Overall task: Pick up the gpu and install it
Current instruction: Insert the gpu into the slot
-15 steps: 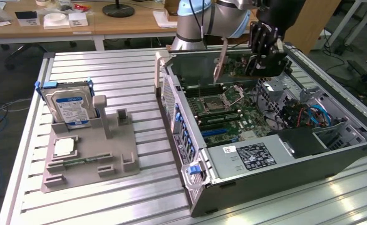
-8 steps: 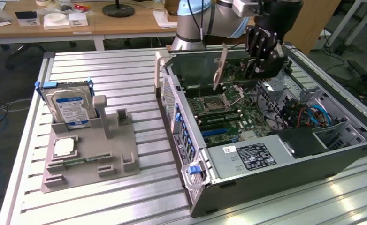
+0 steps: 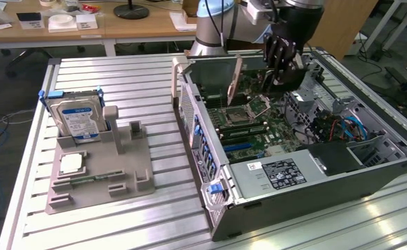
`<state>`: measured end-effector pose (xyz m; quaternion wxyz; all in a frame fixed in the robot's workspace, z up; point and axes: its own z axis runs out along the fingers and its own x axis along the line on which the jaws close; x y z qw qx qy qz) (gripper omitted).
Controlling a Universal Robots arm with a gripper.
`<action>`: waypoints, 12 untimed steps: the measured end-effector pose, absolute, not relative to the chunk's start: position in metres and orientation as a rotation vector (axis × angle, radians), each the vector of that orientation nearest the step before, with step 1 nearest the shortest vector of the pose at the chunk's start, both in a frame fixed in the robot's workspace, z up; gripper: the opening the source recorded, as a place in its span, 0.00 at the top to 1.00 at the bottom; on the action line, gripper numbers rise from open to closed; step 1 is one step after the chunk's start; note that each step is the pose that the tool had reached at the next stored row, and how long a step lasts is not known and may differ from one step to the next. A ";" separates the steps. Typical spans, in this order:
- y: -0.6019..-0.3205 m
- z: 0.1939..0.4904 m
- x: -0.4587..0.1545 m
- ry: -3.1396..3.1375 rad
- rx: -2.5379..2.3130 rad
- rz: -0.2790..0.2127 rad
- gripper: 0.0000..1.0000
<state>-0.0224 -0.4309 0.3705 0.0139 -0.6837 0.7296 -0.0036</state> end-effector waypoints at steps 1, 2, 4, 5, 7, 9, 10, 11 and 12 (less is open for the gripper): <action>-0.431 0.369 -0.022 2.264 -2.138 -0.010 0.72; -0.431 0.367 -0.022 2.254 -2.149 -0.010 0.72; -0.431 0.366 -0.022 2.241 -2.163 -0.010 0.72; -0.431 0.366 -0.022 2.240 -2.163 -0.010 0.72; -0.431 0.364 -0.022 2.240 -2.163 -0.010 0.72; -0.431 0.360 -0.023 2.240 -2.163 -0.010 0.72; -0.431 0.358 -0.023 2.240 -2.163 -0.010 0.72; -0.431 0.356 -0.023 2.240 -2.163 -0.010 0.72; -0.431 0.355 -0.025 2.241 -2.162 -0.010 0.72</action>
